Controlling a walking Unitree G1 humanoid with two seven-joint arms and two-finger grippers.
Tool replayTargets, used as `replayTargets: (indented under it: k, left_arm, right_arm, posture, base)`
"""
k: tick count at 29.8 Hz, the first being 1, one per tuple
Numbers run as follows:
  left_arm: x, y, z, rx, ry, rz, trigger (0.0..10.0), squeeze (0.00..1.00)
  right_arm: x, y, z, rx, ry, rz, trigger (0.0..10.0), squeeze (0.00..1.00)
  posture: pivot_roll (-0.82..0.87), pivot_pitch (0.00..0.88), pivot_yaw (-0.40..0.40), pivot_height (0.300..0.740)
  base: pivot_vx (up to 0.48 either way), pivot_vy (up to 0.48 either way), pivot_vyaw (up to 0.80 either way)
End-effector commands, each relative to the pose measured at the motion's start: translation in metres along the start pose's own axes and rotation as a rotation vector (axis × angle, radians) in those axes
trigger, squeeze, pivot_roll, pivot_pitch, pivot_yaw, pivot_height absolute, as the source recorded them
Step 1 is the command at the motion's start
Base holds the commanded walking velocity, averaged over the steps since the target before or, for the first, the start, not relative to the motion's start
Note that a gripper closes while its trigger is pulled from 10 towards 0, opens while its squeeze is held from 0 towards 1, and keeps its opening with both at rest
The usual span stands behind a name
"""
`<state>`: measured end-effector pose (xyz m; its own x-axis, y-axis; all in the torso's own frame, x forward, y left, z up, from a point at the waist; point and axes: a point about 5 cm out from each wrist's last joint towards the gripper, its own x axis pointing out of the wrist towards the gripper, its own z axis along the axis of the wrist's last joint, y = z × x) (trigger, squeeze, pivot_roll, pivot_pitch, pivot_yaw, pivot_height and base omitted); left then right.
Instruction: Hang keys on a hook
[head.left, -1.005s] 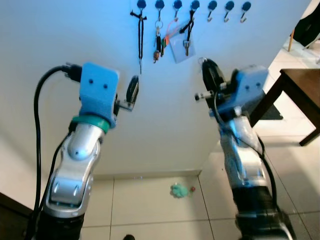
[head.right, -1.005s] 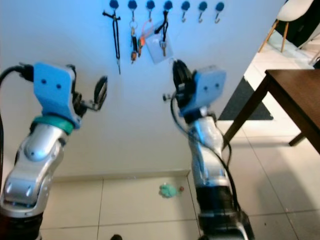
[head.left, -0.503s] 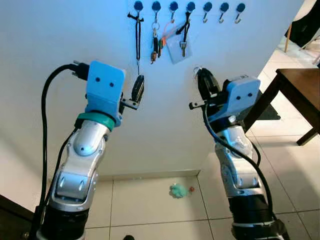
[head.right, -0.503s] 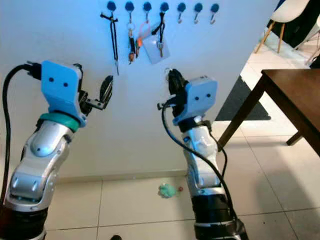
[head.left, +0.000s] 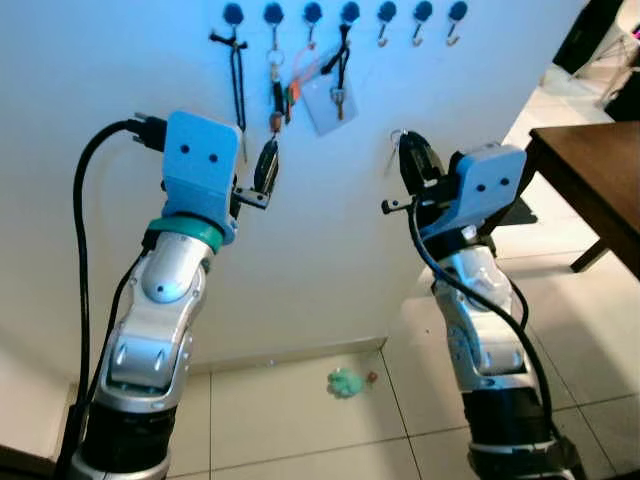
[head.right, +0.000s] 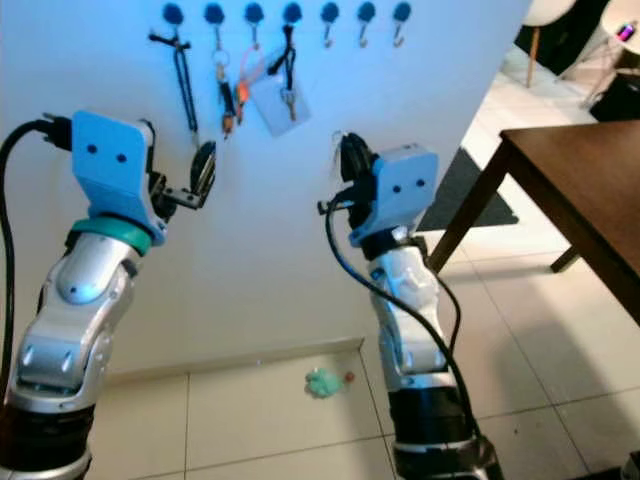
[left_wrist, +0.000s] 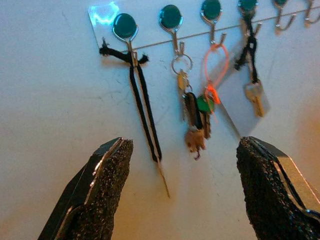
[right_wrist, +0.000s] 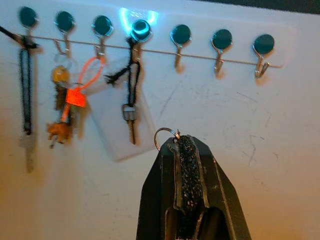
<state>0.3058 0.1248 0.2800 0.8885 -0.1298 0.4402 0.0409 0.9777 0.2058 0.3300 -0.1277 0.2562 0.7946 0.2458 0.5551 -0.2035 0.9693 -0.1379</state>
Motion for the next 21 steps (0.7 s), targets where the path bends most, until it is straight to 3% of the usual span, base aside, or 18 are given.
replayTargets:
  k: [1, 21]
  left_arm:
    - [0.0, 0.0004, -0.0017, 0.003, 0.004, 0.004, 10.0, 0.0]
    - [0.002, 0.0038, -0.0014, 0.008, 0.002, 0.017, 10.0, 0.0]
  right_arm:
    - [-0.0003, 0.0017, 0.0021, 0.003, -0.002, 0.001, 10.0, 0.0]
    - [-0.0009, 0.0052, 0.0018, 0.012, 0.009, 0.018, 10.0, 0.0]
  posture:
    - [-0.13, 0.047, 0.029, 0.74]
    - [-0.13, 0.047, 0.026, 0.74]
  base:
    - [0.27, 0.0, 0.0]
    - [0.257, 0.0, 0.0]
